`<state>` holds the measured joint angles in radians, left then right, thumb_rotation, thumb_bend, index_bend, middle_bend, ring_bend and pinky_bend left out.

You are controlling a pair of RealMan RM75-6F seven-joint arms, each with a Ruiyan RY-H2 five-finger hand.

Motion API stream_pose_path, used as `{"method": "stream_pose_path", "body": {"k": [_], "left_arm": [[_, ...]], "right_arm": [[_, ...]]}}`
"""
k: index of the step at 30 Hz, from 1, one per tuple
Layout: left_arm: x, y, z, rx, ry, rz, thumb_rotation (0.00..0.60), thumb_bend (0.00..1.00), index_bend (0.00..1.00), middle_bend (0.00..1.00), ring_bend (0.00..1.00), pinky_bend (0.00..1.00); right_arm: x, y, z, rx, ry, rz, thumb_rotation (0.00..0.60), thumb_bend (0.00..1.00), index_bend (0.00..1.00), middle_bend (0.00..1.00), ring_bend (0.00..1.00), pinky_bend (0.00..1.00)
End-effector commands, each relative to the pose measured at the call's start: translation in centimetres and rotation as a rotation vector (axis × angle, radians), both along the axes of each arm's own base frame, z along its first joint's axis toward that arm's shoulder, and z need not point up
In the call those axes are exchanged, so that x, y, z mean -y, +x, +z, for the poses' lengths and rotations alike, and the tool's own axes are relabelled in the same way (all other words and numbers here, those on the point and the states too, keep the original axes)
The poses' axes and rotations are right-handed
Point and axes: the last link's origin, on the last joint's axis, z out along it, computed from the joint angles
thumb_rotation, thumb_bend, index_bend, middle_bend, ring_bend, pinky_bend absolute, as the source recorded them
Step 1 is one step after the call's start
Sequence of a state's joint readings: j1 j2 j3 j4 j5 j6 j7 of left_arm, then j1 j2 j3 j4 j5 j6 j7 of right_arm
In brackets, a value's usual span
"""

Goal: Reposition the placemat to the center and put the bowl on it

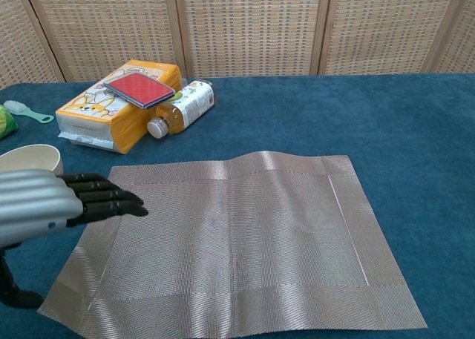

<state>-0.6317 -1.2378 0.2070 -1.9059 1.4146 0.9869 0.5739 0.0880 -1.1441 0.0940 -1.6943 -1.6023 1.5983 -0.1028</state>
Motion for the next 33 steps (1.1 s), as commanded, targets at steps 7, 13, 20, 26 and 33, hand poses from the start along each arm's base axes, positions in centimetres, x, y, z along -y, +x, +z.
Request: {"method": "stream_pose_path", "body": {"k": [7,13,20,26,33], "left_arm": [[-4.4,-2.4,7.2,0.197,0.277,0.141,0.6,0.0,0.0,0.0,0.0,0.0],[-6.3,-6.8,8.4,0.177,0.364,0.288,0.6,0.0,0.06,0.0,0.0,0.0],[-6.6,-12.0,8.0,0.108,0.392,0.414,0.6,0.0,0.21,0.0,0.0,0.0],[-7.7,-14.7,6.0,0.131,0.385,0.456,0.6,0.01,0.32,0.0,0.0,0.0],[-8.9,-15.6,4.2,0.11,0.364,0.466,0.6,0.13,0.36,0.0,0.0,0.0]], "right_arm": [[0.0,0.1,-0.1,-0.001,0.003,0.002,0.6,0.0,0.0,0.0,0.0,0.0],[0.0,0.1,-0.2,-0.003,0.006,0.003,0.6,0.0,0.0,0.0,0.0,0.0],[0.0,0.1,-0.2,-0.003,0.011,0.003,0.6,0.0,0.0,0.0,0.0,0.0],[0.0,0.3,-0.4,-0.007,0.019,0.007,0.6,0.0,0.0,0.0,0.0,0.0],[0.0,0.2,-0.3,-0.005,0.016,0.003,0.6,0.0,0.0,0.0,0.0,0.0]]}}
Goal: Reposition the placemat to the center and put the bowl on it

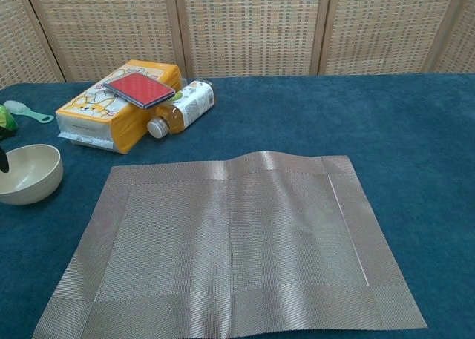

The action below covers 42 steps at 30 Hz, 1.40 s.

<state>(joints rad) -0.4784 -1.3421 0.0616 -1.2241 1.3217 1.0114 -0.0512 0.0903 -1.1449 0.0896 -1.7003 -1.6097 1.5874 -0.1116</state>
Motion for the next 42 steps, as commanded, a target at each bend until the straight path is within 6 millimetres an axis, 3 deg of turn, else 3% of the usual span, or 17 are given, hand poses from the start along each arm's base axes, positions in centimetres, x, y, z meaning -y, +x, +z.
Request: {"method": "stream_pose_path", "body": {"k": [1,7,10,18,24,27,28,29,36,42], "left_arm": [[-0.5,0.0,-1.0,0.014,-0.014,0.004,0.6,0.17,0.38,0.0,0.0,0.0],[-0.8,0.1,-1.4,0.025,-0.012,0.001,0.6,0.39,0.57,0.0,0.0,0.0],[-0.8,0.5,-1.0,0.04,0.014,-0.019,0.6,0.45,0.65,0.0,0.0,0.0],[-0.1,2.9,-0.1,0.087,0.033,-0.107,0.6,0.46,0.7,0.0,0.0,0.0],[-0.1,6.9,-0.2,0.12,0.006,-0.238,0.6,0.46,0.7,0.0,0.0,0.0],[-0.3,10.7,-1.6,0.14,-0.06,-0.346,0.6,0.46,0.7,0.0,0.0,0.0],[0.0,14.3,-4.2,0.163,-0.162,-0.448,0.6,0.46,0.71,0.0,0.0,0.0],[-0.1,15.3,-5.2,0.163,-0.191,-0.467,0.6,0.46,0.71,0.0,0.0,0.0],[1.1,19.1,-9.7,0.155,-0.314,-0.514,0.6,0.46,0.7,0.0,0.0,0.0],[1.4,20.3,-11.8,0.138,-0.335,-0.507,0.6,0.46,0.7,0.0,0.0,0.0]], "right_arm": [[0.0,0.0,0.0,0.0,0.0,-0.001,0.6,0.0,0.0,0.0,0.0,0.0],[0.1,-0.1,0.1,0.004,-0.001,-0.004,0.6,0.0,0.0,0.0,0.0,0.0],[0.1,-0.1,0.1,0.007,0.003,-0.005,0.6,0.0,0.0,0.0,0.0,0.0],[0.1,-0.1,0.1,0.011,0.007,-0.001,0.6,0.0,0.0,0.0,0.0,0.0],[0.1,0.0,0.2,0.015,0.006,0.001,0.6,0.0,0.0,0.0,0.0,0.0],[0.1,0.0,0.3,0.018,0.008,0.002,0.6,0.0,0.0,0.0,0.0,0.0],[0.1,-0.1,0.4,0.019,0.004,-0.001,0.6,0.0,0.0,0.0,0.0,0.0],[0.1,-0.1,0.4,0.02,0.003,-0.003,0.6,0.0,0.0,0.0,0.0,0.0],[0.1,-0.5,0.7,0.021,-0.005,-0.016,0.6,0.0,0.0,0.0,0.0,0.0],[0.2,-0.6,0.7,0.02,-0.004,-0.021,0.6,0.0,0.0,0.0,0.0,0.0]]}}
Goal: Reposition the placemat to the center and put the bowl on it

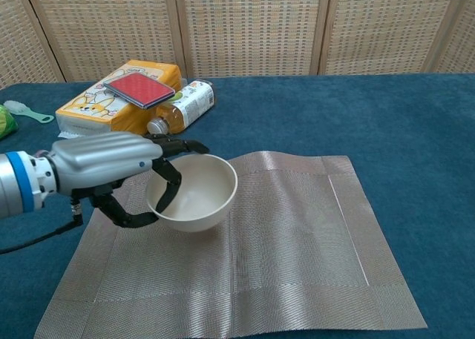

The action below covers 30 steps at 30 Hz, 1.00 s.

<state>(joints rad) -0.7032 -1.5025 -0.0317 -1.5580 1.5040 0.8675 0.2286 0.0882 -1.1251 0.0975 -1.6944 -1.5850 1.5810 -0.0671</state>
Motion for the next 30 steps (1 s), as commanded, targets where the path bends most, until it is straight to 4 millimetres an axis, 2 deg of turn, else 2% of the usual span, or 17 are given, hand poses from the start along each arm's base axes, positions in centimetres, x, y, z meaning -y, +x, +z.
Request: {"method": "stream_pose_path", "body": {"k": [1,7,13,15,16,17,19,25,29,30], "left_arm": [[0.1,1.0,-1.2,-0.004,-0.014,-0.003,0.6,0.46,0.7,0.0,0.0,0.0],[0.0,1.8,-2.4,-0.024,-0.021,-0.005,0.6,0.46,0.7,0.0,0.0,0.0],[0.2,1.6,-2.3,-0.07,0.003,-0.006,0.6,0.45,0.67,0.0,0.0,0.0],[0.2,1.4,-2.3,-0.086,0.007,-0.002,0.6,0.34,0.56,0.0,0.0,0.0],[0.2,1.3,-2.2,-0.091,0.007,0.003,0.6,0.23,0.43,0.0,0.0,0.0],[0.3,1.3,-2.1,-0.087,0.003,0.013,0.6,0.1,0.24,0.0,0.0,0.0],[0.3,1.4,-1.7,-0.073,0.003,0.019,0.6,0.0,0.02,0.0,0.0,0.0],[0.5,1.2,1.7,0.018,0.083,0.035,0.6,0.0,0.0,0.0,0.0,0.0],[0.5,0.0,5.3,0.077,0.193,0.076,0.6,0.0,0.0,0.0,0.0,0.0],[0.5,-0.6,6.8,0.096,0.24,0.096,0.6,0.0,0.0,0.0,0.0,0.0]], "right_arm": [[0.0,0.0,0.0,-0.001,0.0,0.0,0.6,0.0,0.0,0.0,0.0,0.0],[0.1,0.0,-0.1,-0.002,0.003,-0.002,0.6,0.0,0.0,0.0,0.0,0.0],[0.1,-0.1,0.0,-0.001,0.001,-0.004,0.6,0.0,0.0,0.0,0.0,0.0],[0.1,-0.1,0.0,-0.002,-0.001,-0.005,0.6,0.0,0.0,0.0,0.0,0.0],[0.1,-0.1,0.1,-0.003,-0.003,-0.005,0.6,0.0,0.0,0.0,0.0,0.0],[0.1,-0.1,0.1,-0.002,-0.004,-0.004,0.6,0.0,0.0,0.0,0.0,0.0],[0.1,0.0,0.1,-0.003,-0.006,-0.003,0.6,0.0,0.0,0.0,0.0,0.0],[-0.1,0.1,0.2,0.0,-0.009,0.004,0.6,0.0,0.0,0.0,0.0,0.0],[-0.1,0.1,0.4,0.003,-0.019,0.004,0.6,0.0,0.0,0.0,0.0,0.0],[-0.1,0.0,0.4,0.002,-0.021,0.001,0.6,0.0,0.0,0.0,0.0,0.0]]}}
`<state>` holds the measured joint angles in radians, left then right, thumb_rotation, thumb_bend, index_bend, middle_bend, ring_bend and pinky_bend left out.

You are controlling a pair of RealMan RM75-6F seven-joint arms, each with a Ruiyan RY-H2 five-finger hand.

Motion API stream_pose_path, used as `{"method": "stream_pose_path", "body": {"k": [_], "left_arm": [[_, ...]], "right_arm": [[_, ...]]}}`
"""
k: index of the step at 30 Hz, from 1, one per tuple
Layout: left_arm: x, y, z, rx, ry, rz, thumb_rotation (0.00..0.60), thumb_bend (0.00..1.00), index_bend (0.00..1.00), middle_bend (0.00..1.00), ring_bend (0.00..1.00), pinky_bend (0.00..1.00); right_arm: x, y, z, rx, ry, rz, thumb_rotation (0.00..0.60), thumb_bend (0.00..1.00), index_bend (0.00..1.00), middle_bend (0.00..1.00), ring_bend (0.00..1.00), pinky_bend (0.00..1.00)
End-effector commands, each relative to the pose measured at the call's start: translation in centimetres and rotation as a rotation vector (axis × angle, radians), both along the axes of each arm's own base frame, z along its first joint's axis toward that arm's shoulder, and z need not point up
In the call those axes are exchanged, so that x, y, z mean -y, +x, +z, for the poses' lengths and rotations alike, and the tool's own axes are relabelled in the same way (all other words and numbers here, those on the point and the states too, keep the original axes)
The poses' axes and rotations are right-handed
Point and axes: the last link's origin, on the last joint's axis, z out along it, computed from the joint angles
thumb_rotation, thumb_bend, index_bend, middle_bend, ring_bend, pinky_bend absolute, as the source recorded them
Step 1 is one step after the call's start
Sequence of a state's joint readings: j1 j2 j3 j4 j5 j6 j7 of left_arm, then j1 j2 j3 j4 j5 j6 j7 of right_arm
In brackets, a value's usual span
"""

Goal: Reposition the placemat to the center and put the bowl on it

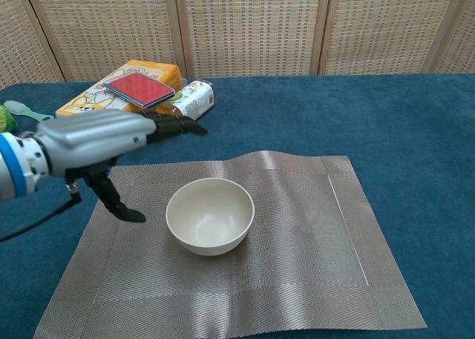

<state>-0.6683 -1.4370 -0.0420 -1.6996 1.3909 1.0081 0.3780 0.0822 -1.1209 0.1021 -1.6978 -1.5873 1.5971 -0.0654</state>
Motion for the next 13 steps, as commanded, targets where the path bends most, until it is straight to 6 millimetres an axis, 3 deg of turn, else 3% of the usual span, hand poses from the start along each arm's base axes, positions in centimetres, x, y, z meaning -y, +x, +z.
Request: {"method": "stream_pose_path", "body": {"k": [1,5,7,13], "left_arm": [[0.4,-2.1,4.9,0.073,0.151,0.068,0.6,0.0,0.0,0.0,0.0,0.0],[1.2,-4.8,8.7,0.104,0.292,0.159,0.6,0.0,0.0,0.0,0.0,0.0],[2.8,-8.1,11.5,0.108,0.424,0.28,0.6,0.0,0.0,0.0,0.0,0.0],[6.1,-12.5,14.0,0.094,0.54,0.432,0.6,0.0,0.0,0.0,0.0,0.0]], "right_arm": [[0.1,-0.2,0.1,0.0,-0.004,-0.006,0.6,0.0,0.0,0.0,0.0,0.0],[0.4,-0.4,0.0,0.0,-0.01,-0.016,0.6,0.0,0.0,0.0,0.0,0.0],[0.6,-0.7,-0.1,-0.004,-0.011,-0.027,0.6,0.0,0.0,0.0,0.0,0.0],[0.7,-0.9,-0.3,-0.015,-0.01,-0.034,0.6,0.0,0.0,0.0,0.0,0.0]]}}
